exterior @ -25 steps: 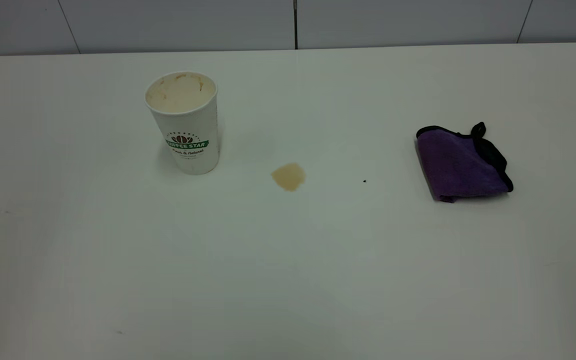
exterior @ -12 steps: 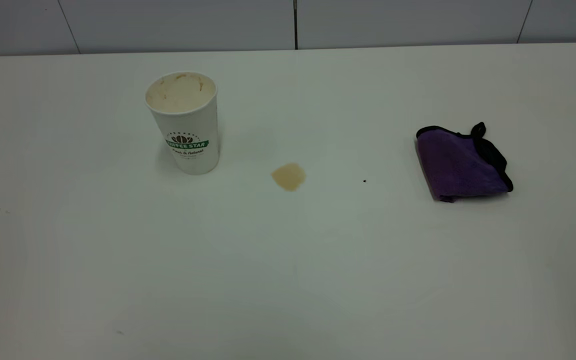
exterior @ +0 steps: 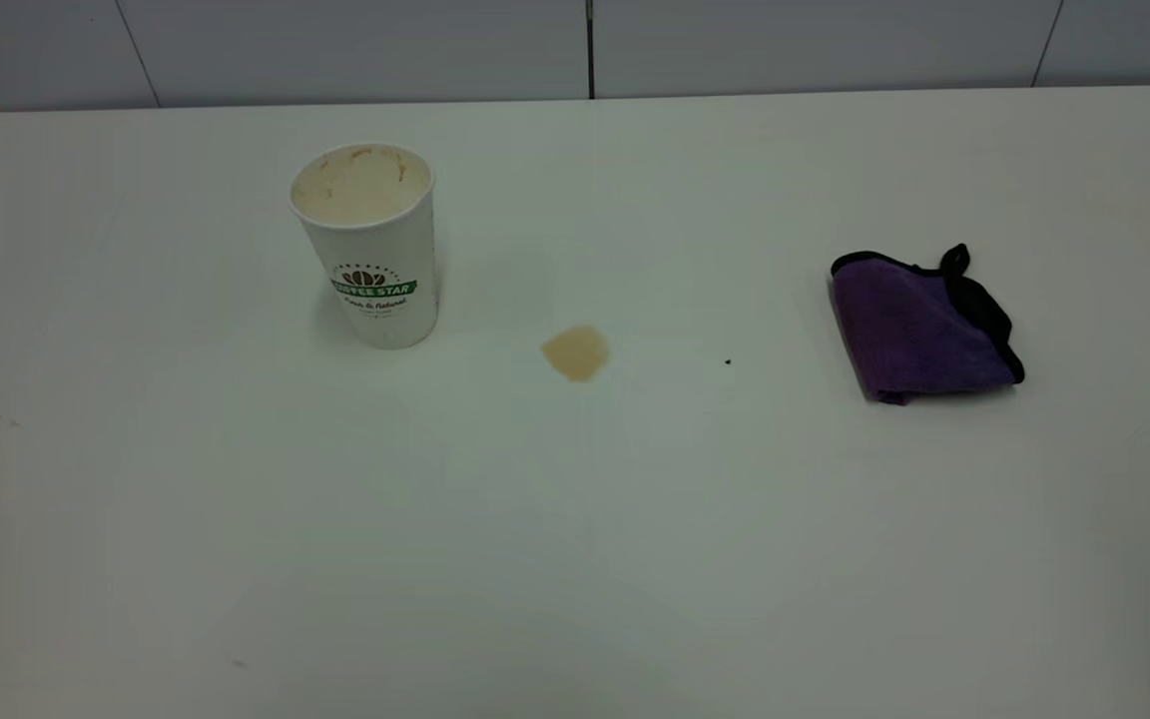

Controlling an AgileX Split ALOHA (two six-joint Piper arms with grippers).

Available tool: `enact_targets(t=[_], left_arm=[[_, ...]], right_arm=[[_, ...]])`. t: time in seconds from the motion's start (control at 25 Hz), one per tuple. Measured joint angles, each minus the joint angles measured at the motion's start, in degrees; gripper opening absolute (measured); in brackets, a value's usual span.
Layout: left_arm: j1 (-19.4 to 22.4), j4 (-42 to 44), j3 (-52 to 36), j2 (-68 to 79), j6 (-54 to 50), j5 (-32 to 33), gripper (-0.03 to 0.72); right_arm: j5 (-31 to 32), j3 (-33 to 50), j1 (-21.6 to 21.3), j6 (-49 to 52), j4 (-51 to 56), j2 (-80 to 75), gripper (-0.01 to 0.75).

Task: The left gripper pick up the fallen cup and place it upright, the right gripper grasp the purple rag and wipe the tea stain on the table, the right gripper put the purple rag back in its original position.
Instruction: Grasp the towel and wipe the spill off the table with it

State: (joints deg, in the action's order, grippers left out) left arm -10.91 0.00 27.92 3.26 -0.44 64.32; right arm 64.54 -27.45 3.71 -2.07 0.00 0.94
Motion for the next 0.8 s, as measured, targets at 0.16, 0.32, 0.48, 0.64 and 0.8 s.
enact_targets(t=[0.16,0.32,0.48,0.64,0.8], left_arm=[[5.7,0.0,0.0,-3.3,0.0,0.3,0.443],[8.0,0.0,0.0,-4.3,0.0,0.5,0.443],[8.1,0.0,0.0,-4.4,0.0,0.5,0.443],[8.1,0.0,0.0,-4.4,0.0,0.5,0.443],[8.1,0.0,0.0,-4.4,0.0,0.5,0.443]], right_arm=[[0.0,0.0,0.0,0.0,0.3,0.0,0.405],[0.0,0.0,0.0,0.0,0.9,0.0,0.405],[-0.8,-0.3,0.0,0.0,1.9,-0.2,0.405],[-4.6,-2.5,0.0,-1.1,3.9,-6.5,0.432],[-10.3,-2.9,0.0,-5.5,6.9,-19.2,0.536]])
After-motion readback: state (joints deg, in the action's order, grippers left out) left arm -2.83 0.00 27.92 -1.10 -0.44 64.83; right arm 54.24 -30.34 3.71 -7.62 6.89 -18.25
